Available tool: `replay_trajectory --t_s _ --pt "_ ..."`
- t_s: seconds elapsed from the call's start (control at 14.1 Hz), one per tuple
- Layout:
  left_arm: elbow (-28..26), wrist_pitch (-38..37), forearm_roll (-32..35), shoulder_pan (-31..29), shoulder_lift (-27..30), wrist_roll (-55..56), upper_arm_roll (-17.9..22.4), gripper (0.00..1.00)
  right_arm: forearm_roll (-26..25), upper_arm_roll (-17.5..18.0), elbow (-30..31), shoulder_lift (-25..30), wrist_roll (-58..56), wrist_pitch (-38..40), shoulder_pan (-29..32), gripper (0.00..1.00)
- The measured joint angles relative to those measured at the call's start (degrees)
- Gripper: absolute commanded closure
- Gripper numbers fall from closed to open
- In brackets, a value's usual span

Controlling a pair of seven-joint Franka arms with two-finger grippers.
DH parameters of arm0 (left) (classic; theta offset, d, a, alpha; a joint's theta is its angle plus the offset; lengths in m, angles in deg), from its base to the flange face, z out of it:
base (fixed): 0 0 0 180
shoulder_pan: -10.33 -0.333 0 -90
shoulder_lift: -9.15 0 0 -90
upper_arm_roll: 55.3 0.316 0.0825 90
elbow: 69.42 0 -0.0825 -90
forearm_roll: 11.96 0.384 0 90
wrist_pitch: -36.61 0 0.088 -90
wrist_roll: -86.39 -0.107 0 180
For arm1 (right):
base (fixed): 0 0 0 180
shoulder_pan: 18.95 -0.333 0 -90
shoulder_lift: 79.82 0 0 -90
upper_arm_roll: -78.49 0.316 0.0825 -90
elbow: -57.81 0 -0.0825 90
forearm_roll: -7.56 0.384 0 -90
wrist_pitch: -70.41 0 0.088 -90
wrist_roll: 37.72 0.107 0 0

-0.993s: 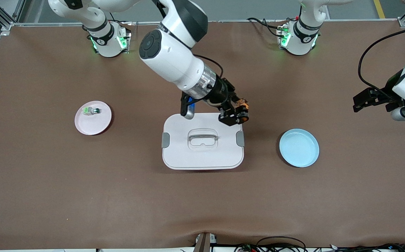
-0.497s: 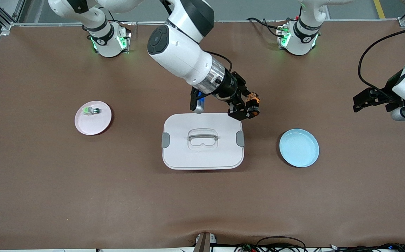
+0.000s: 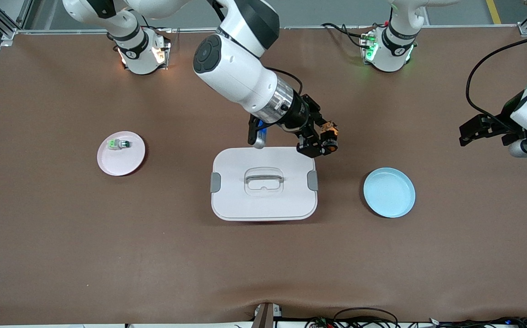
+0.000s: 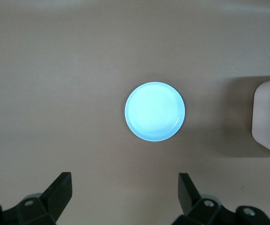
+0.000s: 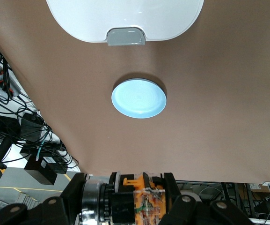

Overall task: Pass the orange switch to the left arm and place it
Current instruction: 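Hold the switch above the box while the left gripper reaches toward it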

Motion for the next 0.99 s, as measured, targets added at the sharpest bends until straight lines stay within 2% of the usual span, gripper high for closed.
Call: replay_trajectory --t_s 0.28,0.64,0.99 --pt "0.02 0.01 -0.75 0.03 0.0 0.0 -0.16 0.0 0.0 0.03 -0.12 -0.12 0.01 0.0 0.0 1.0" --pt "0.12 0.6 -13.44 0.17 0.0 0.47 -1.93 0.0 0.01 0.04 -0.26 -0.15 0.01 0.0 0.0 1.0" --pt "-0.58 4.28 -24.99 0.37 0.0 5.18 -5.9 0.0 0.01 0.03 -0.53 -0.18 0.01 -0.02 0.0 1.0"
